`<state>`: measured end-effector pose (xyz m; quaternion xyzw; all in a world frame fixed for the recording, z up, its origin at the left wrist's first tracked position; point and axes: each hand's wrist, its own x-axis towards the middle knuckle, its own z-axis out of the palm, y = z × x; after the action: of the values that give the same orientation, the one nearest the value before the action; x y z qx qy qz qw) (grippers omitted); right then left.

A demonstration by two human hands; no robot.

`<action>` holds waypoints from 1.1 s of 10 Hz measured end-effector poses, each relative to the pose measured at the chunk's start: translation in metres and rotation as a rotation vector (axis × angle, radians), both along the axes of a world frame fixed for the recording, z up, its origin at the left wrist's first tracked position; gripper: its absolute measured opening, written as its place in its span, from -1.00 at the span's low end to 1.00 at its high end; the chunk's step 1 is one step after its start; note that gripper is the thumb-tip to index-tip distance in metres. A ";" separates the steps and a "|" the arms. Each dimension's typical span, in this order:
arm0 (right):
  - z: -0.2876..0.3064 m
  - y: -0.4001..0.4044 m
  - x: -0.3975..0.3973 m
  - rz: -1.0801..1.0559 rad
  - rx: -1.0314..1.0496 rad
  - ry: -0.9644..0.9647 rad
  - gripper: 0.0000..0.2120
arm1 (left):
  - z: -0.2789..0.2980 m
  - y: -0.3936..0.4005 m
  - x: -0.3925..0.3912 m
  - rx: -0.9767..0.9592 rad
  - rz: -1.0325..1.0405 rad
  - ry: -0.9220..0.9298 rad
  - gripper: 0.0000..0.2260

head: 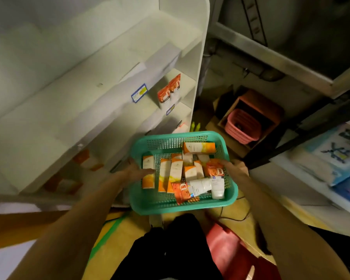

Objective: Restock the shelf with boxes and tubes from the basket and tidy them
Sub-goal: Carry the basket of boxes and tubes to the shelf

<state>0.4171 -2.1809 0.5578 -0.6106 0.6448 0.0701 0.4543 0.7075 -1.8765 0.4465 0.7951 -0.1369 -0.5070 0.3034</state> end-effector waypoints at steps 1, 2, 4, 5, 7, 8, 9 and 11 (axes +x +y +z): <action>-0.016 -0.026 0.008 -0.057 -0.010 -0.006 -0.14 | -0.045 -0.027 0.001 -0.012 0.072 0.003 0.02; -0.044 -0.053 0.016 -0.082 -0.016 -0.009 -0.22 | -0.010 -0.070 -0.024 0.055 0.155 -0.027 0.01; -0.155 -0.109 0.040 -0.057 0.076 -0.038 -0.72 | -0.112 -0.126 -0.036 0.150 0.186 -0.088 0.13; -0.227 -0.128 0.055 -0.079 0.089 -0.036 -0.57 | -0.196 -0.133 -0.030 0.152 0.268 -0.013 0.25; -0.415 -0.169 0.064 -0.034 0.253 -0.145 -0.37 | -0.368 -0.142 -0.012 0.066 0.338 0.092 0.10; -0.456 -0.172 0.086 0.014 0.230 -0.097 -0.59 | -0.425 -0.153 -0.010 -0.031 0.336 0.130 -0.18; -0.511 -0.179 0.097 0.026 0.146 -0.103 -0.59 | -0.431 -0.174 -0.015 -0.127 0.234 0.039 -0.47; -0.566 -0.174 0.099 0.006 -0.010 -0.086 -0.54 | -0.501 -0.154 -0.026 -0.274 0.143 -0.108 -0.33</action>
<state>0.5158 -2.3544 -0.0081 -0.6174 0.6231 0.0420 0.4784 0.6820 -2.0310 -0.0543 0.7801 -0.1638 -0.4171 0.4367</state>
